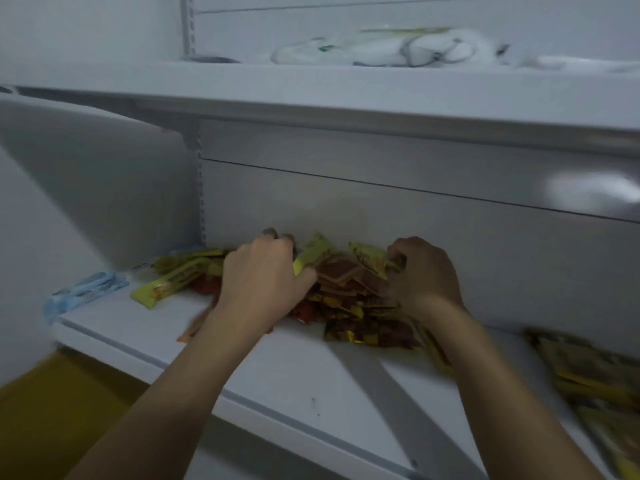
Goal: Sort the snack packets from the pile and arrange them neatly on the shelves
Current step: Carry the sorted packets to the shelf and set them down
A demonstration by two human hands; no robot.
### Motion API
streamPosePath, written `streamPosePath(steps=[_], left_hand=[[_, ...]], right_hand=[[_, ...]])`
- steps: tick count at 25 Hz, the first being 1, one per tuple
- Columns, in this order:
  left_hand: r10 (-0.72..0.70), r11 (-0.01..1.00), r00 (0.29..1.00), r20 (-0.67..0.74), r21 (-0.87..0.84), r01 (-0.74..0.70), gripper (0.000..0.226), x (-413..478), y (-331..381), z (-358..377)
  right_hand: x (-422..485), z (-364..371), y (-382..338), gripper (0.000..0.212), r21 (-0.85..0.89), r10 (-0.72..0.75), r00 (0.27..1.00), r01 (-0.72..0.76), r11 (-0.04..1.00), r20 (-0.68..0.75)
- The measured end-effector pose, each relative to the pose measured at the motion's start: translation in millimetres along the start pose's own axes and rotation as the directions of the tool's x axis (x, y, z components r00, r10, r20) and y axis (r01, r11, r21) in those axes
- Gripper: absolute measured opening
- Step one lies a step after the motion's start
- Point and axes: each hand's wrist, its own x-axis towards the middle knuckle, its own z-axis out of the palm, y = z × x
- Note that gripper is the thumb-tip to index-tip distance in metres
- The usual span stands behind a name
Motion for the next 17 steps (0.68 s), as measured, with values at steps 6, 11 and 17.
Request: streamPosePath(steps=[6, 11, 17], left_hand=[[0.183, 0.977, 0.970, 0.158, -0.137, -0.162, 0.041, -47.0, 136.5, 47.0], [0.247, 0.961, 0.933, 0.261, -0.190, -0.201, 0.038, -90.7, 205.6, 84.6], [0.264, 0.964, 0.831, 0.491, -0.157, -0.213, 0.065, -130.7, 243.0, 97.4]], right_hand=[[-85.3, -50.7, 106.0, 0.026, -0.151, 0.061, 0.990, -0.080, 0.985, -0.127], [-149.8, -71.6, 158.1, 0.038, -0.256, 0.177, 0.967, -0.220, 0.941, -0.182], [-206.6, -70.1, 177.7, 0.014, -0.238, 0.126, 0.986, -0.150, 0.960, -0.113]])
